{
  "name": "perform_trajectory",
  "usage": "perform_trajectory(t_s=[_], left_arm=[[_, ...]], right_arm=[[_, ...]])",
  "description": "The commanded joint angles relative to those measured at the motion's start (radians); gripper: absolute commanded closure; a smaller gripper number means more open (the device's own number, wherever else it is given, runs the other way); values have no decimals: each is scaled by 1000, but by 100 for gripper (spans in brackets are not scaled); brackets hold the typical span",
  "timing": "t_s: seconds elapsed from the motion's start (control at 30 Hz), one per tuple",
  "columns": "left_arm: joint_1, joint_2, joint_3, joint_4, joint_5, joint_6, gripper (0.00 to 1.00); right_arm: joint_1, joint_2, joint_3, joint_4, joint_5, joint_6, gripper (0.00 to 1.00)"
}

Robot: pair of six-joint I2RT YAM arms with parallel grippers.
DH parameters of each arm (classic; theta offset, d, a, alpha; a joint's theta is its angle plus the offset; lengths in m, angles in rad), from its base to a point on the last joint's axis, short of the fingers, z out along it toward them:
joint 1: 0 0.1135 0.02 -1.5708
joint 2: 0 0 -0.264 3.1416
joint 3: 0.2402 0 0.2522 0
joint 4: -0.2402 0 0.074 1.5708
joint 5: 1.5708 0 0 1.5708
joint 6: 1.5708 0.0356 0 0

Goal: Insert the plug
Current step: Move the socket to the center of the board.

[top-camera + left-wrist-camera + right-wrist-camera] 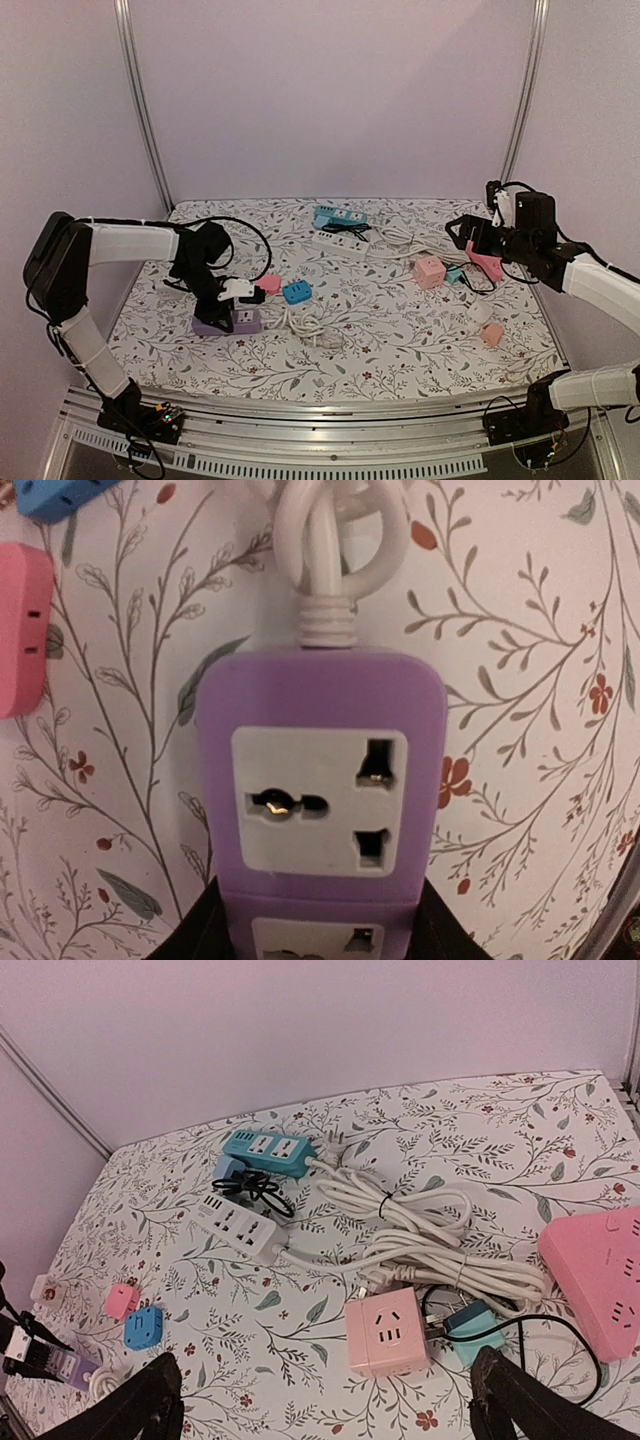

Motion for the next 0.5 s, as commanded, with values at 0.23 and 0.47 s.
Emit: perform_trajectory(t_s=[0.23,0.47], left_arm=[[-407,158,159,136,-51,-400,95],[-455,261,247,112,-83,-455,14]], right_arm=[[44,63,77,-70,43,101,1],[62,66,93,-167,76,113,1]])
